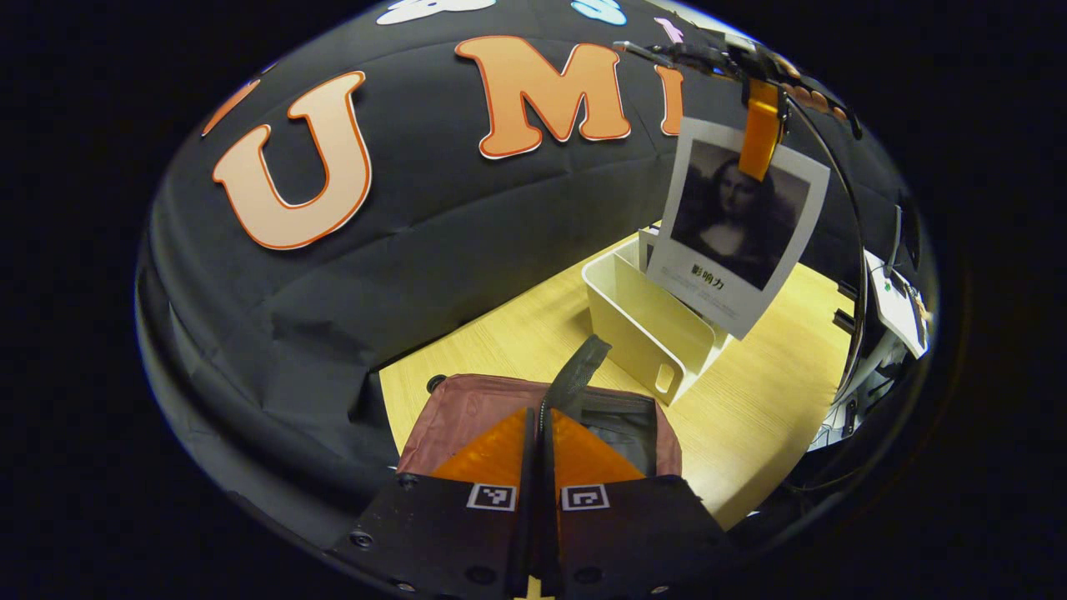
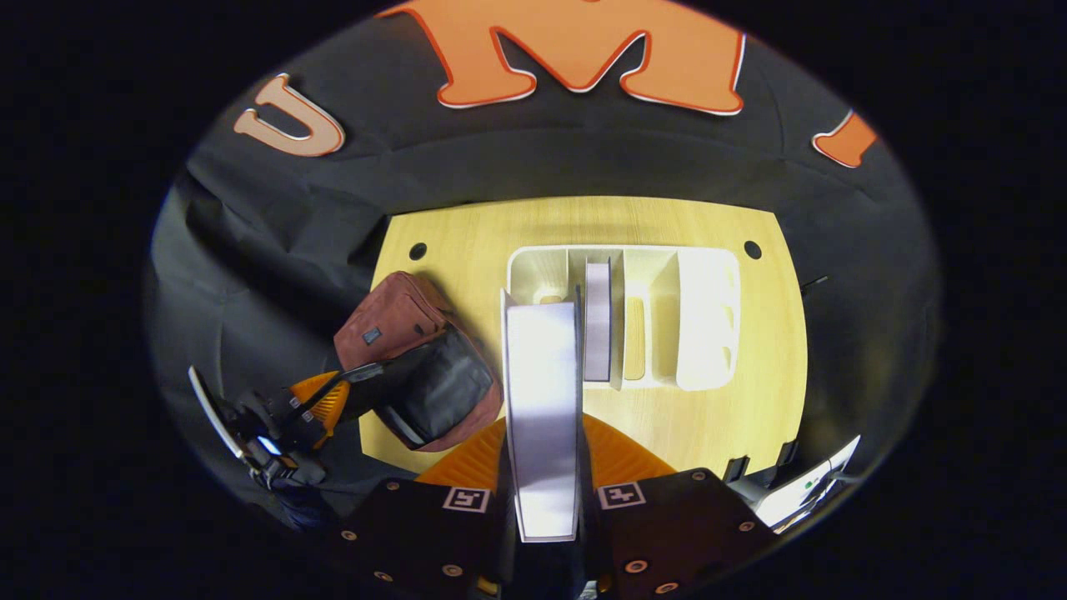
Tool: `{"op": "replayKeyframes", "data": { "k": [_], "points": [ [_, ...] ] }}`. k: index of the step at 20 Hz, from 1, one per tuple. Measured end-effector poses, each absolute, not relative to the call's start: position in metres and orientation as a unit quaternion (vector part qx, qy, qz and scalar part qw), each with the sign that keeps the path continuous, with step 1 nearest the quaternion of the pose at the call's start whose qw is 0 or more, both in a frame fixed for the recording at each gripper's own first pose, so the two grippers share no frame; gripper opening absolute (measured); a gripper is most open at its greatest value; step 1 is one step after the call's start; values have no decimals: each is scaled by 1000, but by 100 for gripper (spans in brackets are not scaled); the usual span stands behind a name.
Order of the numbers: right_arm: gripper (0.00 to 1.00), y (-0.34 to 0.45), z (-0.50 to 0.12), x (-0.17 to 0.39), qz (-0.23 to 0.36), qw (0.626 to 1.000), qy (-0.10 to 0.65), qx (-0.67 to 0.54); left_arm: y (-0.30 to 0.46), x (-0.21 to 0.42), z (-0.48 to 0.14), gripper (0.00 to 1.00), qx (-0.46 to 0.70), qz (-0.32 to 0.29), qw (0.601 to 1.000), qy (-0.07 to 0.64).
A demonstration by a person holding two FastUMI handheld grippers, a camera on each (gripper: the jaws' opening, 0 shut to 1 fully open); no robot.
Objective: Open the schoolbag, grab two books from the bookshelf and put them into the schoolbag.
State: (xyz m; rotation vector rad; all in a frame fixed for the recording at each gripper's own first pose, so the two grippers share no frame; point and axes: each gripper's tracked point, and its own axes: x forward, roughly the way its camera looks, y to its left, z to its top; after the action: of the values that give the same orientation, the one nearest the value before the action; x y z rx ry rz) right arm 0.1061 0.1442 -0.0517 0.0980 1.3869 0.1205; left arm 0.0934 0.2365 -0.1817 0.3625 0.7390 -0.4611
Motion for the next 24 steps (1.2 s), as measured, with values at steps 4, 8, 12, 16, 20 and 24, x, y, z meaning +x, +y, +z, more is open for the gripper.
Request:
{"op": "replayKeyframes", "data": {
  "k": [4,8,12,16,20,24],
  "points": [
    [33,153,-39,88,76,784,609,90,235,94,-179,6,181,-223,888,360],
    [31,173,-62,66,96,777,599,168,234,95,-170,6,204,-229,881,361],
    [31,196,-101,36,111,753,604,235,236,100,-163,6,212,-228,877,366],
    [30,229,-131,20,125,740,592,293,238,104,-156,6,194,-224,878,376],
    [30,263,-164,14,122,728,580,344,237,108,-153,6,200,-223,873,385],
    [30,285,-204,0,104,712,580,383,229,117,-127,10,198,-225,881,364]
  ]
}}
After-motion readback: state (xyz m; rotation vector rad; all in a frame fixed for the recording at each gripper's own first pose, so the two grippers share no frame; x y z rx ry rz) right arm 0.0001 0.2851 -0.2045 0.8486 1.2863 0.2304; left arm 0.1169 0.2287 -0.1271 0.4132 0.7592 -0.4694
